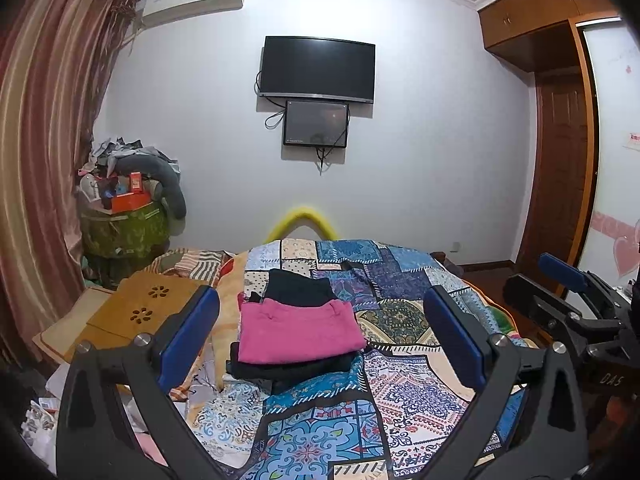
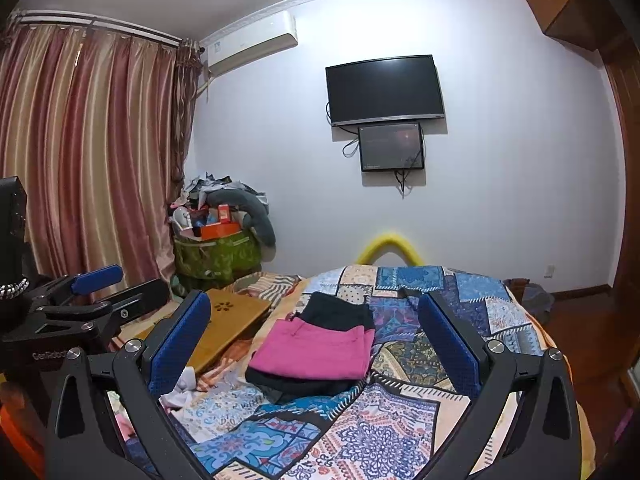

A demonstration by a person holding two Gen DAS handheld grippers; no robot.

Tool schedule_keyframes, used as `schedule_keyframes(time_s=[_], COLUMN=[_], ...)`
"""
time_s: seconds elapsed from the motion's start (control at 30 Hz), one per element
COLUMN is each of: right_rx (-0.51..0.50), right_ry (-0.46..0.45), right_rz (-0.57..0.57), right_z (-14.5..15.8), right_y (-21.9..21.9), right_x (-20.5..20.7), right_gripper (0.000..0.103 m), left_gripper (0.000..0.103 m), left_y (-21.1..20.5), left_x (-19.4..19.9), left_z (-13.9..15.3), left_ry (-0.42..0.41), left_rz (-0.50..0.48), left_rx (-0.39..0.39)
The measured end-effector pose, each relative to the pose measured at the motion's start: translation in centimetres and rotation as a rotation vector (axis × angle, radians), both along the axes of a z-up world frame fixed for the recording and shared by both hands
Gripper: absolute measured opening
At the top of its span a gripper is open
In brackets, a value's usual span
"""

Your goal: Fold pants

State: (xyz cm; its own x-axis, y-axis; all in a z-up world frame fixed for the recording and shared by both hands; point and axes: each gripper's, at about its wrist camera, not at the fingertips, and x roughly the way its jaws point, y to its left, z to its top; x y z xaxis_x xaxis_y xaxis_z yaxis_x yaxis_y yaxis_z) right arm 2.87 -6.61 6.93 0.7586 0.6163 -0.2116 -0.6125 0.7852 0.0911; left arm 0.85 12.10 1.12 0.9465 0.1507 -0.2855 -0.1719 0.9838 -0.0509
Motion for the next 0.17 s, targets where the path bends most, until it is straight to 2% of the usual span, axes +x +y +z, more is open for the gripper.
schedule_keyframes(time_s=[0.17], right_rx=[-0.007], right_ry=[0.009], right_rz=[-0.001], right_z=[-0.3], right_y=[0.11], right_x=[0.37], right_gripper=[0.103], left_gripper=[0.103], left_y=[-0.04], left_x=[0.65], left_z=[-0.49], left_ry=[0.017], left_rz=[-0.004], left_rx=[-0.001])
